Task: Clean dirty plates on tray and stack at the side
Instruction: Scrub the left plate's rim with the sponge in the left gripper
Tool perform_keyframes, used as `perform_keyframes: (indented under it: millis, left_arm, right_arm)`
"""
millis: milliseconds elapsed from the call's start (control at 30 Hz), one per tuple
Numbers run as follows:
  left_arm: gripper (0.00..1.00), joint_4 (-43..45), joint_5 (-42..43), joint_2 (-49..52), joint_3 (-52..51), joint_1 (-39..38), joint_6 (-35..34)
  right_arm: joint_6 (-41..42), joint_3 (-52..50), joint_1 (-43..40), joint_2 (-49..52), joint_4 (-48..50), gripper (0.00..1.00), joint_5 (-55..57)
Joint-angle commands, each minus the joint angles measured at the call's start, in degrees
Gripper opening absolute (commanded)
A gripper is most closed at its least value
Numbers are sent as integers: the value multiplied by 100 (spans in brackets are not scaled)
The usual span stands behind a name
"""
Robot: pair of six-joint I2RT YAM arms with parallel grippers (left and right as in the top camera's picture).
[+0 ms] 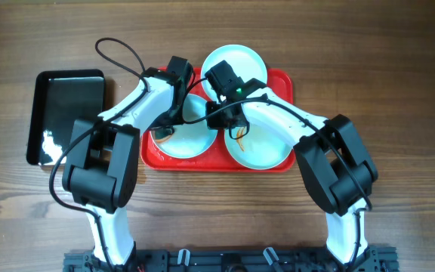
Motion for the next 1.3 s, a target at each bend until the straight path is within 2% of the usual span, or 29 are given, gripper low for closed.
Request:
perform_keyframes:
  millis: [0, 300, 633, 667, 700, 833, 933, 1033, 1267]
  left_arm:
    - [4, 264, 732, -354, 37, -149, -15]
    - [4, 1123, 2026, -234, -63, -227, -15]
    - [4, 1130, 2122, 256, -94, -240, -11]
    - [4, 1058, 2011, 286, -94, -234, -11]
    - [4, 809, 1499, 295, -94, -223, -13]
    - [4, 166, 302, 295, -92, -201, -13]
    - [4, -214, -345, 295, -92, -162, -15]
    - [4, -323, -597, 293, -92, -142, -13]
    - [4, -474, -586, 101, 306, -177, -214]
  right_arm:
    - [2, -4, -35, -179, -13, 4, 144]
    - [4, -4, -35, -179, -11, 4, 122]
    - [7, -4, -35, -179, -17, 4, 101]
    - [4, -4, -35, -179, -20, 5, 101]
    - [0, -4, -35, -179, -35, 4, 103]
    - [0, -4, -35, -179, -37, 4, 103]
    - [2, -4, -35, -179, -33, 4, 103]
    - [0, -4, -35, -179, -35, 4, 103]
    - [2, -4, -35, -179, -33, 4, 103]
